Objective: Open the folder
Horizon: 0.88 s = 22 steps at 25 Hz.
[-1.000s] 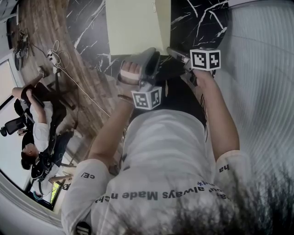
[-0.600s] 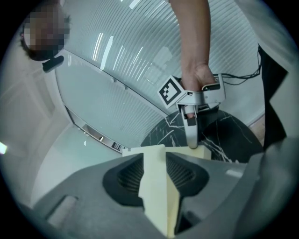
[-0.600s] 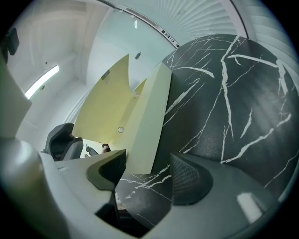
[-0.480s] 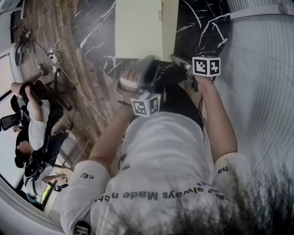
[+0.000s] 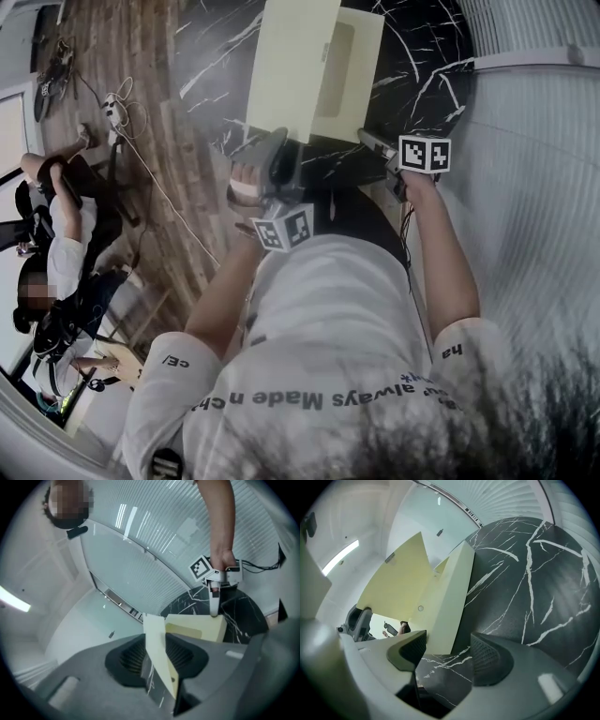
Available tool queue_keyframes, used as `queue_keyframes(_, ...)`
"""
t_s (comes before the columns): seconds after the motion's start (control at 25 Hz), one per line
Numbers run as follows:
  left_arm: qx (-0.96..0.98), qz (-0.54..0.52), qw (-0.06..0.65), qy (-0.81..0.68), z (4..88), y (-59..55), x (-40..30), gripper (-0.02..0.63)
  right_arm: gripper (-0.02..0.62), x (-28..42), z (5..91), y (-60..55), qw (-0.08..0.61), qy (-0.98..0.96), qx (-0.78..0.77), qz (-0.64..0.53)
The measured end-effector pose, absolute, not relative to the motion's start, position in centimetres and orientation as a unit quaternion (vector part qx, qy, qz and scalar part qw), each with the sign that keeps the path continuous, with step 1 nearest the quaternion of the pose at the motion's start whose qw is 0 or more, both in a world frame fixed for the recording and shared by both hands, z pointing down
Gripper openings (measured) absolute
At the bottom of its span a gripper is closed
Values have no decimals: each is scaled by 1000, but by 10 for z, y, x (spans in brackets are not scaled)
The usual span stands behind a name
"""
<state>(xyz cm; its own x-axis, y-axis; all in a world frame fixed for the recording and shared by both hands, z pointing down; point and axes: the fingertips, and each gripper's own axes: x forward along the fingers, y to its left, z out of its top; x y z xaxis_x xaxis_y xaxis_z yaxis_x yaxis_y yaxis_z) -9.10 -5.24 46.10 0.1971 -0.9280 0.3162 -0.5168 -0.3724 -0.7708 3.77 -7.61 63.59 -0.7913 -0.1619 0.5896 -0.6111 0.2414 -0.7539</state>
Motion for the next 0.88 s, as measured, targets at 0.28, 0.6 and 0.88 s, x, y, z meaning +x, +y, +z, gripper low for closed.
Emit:
queue_keyframes(0.28,-700,-386,238,552,439,-58,-140,35,293,35,634,-78,209,-761,253,560)
queue_keyframes(0.6,-679,-363,166,617,427,-64,-212,17,293,34,632,-77,221,-761,253,555)
queue_keyframes(0.88,-646,-215,-82,728,446,-68,-321,9,293,32,629,-77,227,-760,255,553)
